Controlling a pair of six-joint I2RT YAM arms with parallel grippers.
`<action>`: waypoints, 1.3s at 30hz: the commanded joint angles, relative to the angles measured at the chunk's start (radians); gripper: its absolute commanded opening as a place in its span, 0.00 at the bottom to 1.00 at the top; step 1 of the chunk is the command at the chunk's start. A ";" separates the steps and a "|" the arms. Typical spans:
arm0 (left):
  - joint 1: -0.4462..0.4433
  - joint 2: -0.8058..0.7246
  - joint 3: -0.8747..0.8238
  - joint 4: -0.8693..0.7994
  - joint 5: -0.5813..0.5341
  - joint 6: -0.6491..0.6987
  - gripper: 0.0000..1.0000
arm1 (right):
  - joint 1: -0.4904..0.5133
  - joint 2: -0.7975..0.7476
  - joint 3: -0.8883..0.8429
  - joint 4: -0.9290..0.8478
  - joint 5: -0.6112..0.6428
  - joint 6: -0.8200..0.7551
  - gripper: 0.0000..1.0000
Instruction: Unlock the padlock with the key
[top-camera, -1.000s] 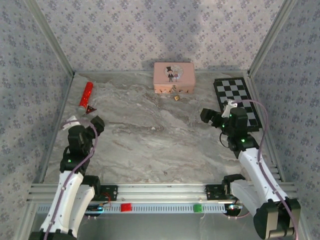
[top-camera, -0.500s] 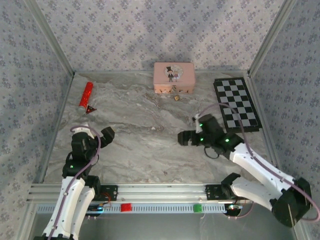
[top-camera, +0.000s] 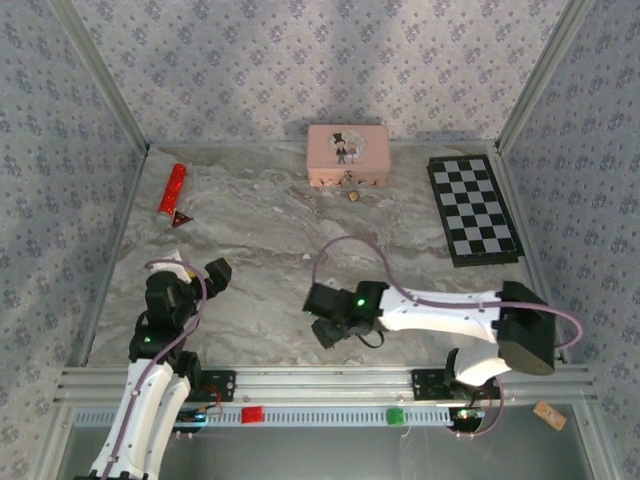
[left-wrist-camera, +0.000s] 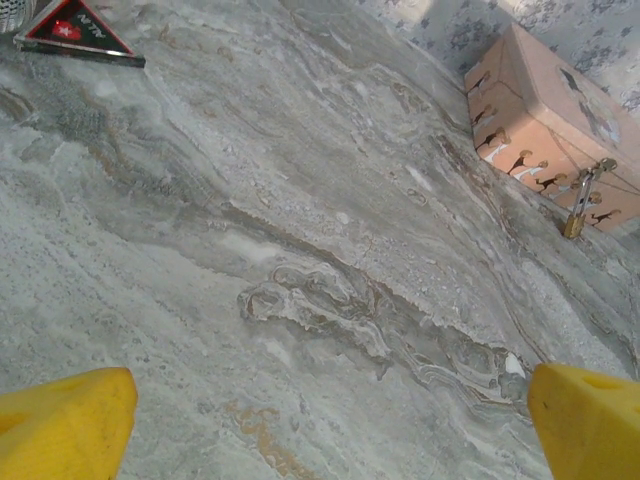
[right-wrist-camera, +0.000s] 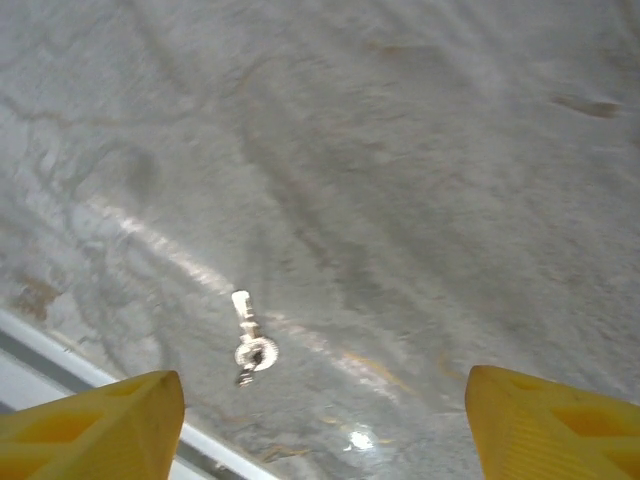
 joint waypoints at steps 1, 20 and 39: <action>-0.005 -0.022 -0.005 0.029 -0.007 0.019 1.00 | 0.076 0.102 0.103 -0.114 0.022 -0.057 0.71; -0.006 -0.072 -0.020 0.021 -0.002 0.013 1.00 | 0.151 0.324 0.252 -0.410 -0.018 -0.440 0.53; -0.006 -0.072 -0.020 0.021 -0.004 0.013 1.00 | 0.112 0.329 0.190 -0.256 -0.099 -0.598 0.47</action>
